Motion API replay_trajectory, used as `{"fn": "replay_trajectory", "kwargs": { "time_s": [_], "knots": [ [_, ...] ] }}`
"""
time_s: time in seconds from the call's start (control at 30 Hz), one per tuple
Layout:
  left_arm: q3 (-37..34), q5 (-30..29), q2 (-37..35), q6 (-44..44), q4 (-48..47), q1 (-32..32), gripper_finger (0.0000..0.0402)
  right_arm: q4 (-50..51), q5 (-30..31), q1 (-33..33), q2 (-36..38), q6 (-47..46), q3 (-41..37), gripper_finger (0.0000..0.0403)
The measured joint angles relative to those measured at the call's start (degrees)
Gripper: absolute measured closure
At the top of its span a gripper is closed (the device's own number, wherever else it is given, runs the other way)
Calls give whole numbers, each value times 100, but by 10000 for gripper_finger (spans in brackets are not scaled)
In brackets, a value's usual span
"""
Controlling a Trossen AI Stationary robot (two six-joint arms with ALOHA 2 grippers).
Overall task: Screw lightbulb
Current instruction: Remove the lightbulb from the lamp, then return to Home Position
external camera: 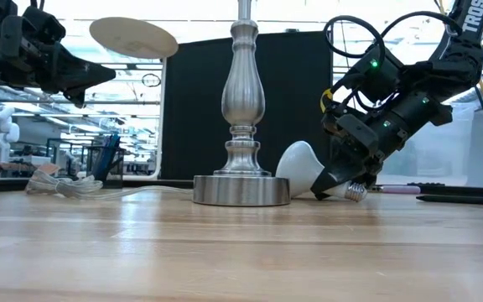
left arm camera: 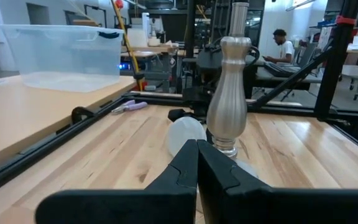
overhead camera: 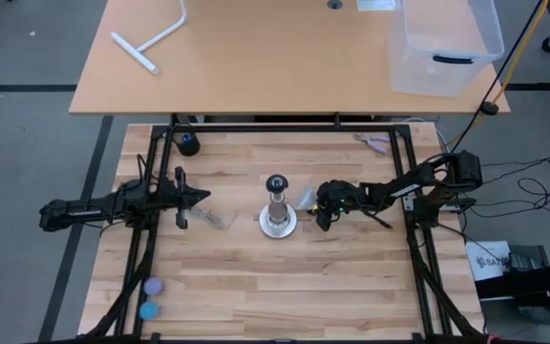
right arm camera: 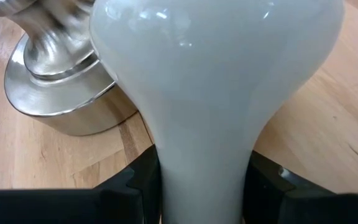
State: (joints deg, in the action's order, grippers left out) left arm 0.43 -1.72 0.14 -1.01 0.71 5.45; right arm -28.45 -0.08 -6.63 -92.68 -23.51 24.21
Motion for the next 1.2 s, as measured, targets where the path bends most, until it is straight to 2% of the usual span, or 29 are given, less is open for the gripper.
{"fn": "replay_trajectory", "kwargs": {
  "time_s": [0.53, 0.9, 1.2],
  "knots": [
    [2, 98, 0, -267, -20, -2, 399, -2, -24, 0, -2, -10, 0, 247],
    [1, 101, 0, -295, -20, -2, 399, -108, -201, 10, 43, 95, -3, 179],
    [1, 101, 2, -298, -20, -2, 399, -106, -219, 15, 549, 427, -11, 127]
  ]
}}
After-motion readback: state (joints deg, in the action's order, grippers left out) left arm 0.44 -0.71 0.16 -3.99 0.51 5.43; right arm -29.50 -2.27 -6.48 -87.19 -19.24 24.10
